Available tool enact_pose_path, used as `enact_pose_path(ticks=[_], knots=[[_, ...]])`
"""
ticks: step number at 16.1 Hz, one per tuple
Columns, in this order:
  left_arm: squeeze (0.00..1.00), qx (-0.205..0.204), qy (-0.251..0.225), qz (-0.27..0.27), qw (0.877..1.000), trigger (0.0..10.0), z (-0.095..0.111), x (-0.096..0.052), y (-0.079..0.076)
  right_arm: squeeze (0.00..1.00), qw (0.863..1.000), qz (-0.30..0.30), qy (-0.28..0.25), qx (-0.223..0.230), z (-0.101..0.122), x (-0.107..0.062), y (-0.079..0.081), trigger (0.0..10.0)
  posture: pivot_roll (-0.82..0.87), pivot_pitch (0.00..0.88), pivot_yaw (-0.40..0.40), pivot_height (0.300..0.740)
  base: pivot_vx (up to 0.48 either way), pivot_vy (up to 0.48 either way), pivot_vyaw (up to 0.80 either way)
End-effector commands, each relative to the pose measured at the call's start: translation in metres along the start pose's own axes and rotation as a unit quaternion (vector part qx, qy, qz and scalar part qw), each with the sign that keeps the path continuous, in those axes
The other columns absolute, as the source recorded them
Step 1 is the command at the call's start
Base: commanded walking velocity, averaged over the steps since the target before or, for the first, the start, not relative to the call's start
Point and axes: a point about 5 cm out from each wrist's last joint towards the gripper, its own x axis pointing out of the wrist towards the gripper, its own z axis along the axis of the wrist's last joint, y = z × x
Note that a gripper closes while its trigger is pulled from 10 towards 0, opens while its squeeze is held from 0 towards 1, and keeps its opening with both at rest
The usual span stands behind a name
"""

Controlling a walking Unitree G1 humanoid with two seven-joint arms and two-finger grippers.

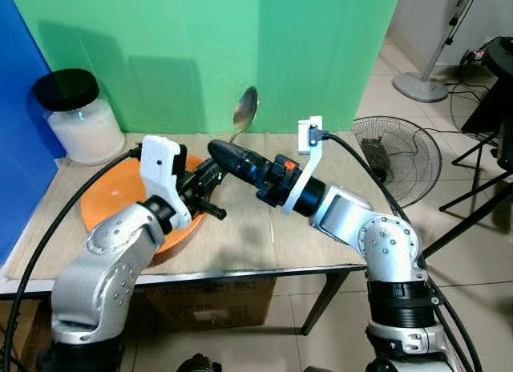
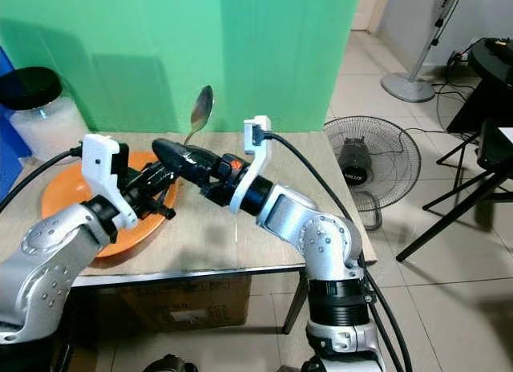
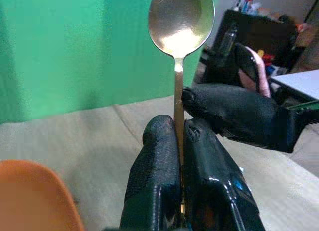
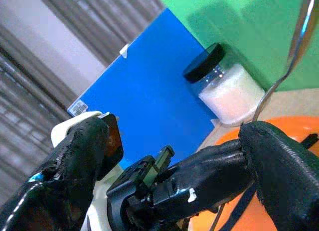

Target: Setting the table

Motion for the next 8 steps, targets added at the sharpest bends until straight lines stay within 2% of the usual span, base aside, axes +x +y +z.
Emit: enact_pose_path(ticks=[1, 3, 4, 5, 7, 8], knots=[[0.00, 0.003, -0.021, -0.031, 0.999, 0.0, 0.007, 0.000, -0.009, 0.00, 1.000, -0.013, -0.002, 0.001, 0.004, 0.000, -0.003, 10.0, -0.03, 0.021, -0.022, 0.740, 0.000, 0.000, 0.00], [0.00, 0.019, -0.018, -0.024, 0.999, 0.0, 0.006, -0.001, -0.008, 0.00, 0.999, -0.033, -0.004, -0.007, 0.008, 0.000, -0.006, 10.0, -0.03, 0.022, -0.021, 0.740, 0.000, 0.000, 0.00], [0.00, 0.035, -0.007, -0.028, 0.999, 0.0, 0.004, -0.001, -0.009, 0.00, 0.999, -0.041, -0.008, -0.006, 0.010, 0.000, -0.006, 10.0, -0.03, 0.022, -0.021, 0.740, 0.000, 0.000, 0.00], [0.00, 0.068, 0.014, -0.013, 0.997, 0.0, 0.000, -0.001, -0.006, 0.00, 0.998, -0.054, -0.010, -0.015, 0.013, 0.002, -0.006, 10.0, -0.03, 0.021, -0.021, 0.740, 0.000, 0.000, 0.00], [0.00, 0.146, 0.045, 0.040, 0.988, 0.0, -0.005, 0.002, 0.003, 0.00, 0.995, -0.087, 0.010, -0.048, 0.014, 0.008, -0.005, 10.0, -0.03, 0.022, -0.021, 0.740, 0.000, 0.000, 0.00], [0.00, 0.161, 0.043, 0.084, 0.982, 0.0, -0.003, 0.005, 0.010, 0.00, 0.994, -0.099, 0.014, -0.052, 0.014, 0.014, -0.002, 10.0, -0.03, 0.020, -0.020, 0.740, 0.000, 0.000, 0.00]])
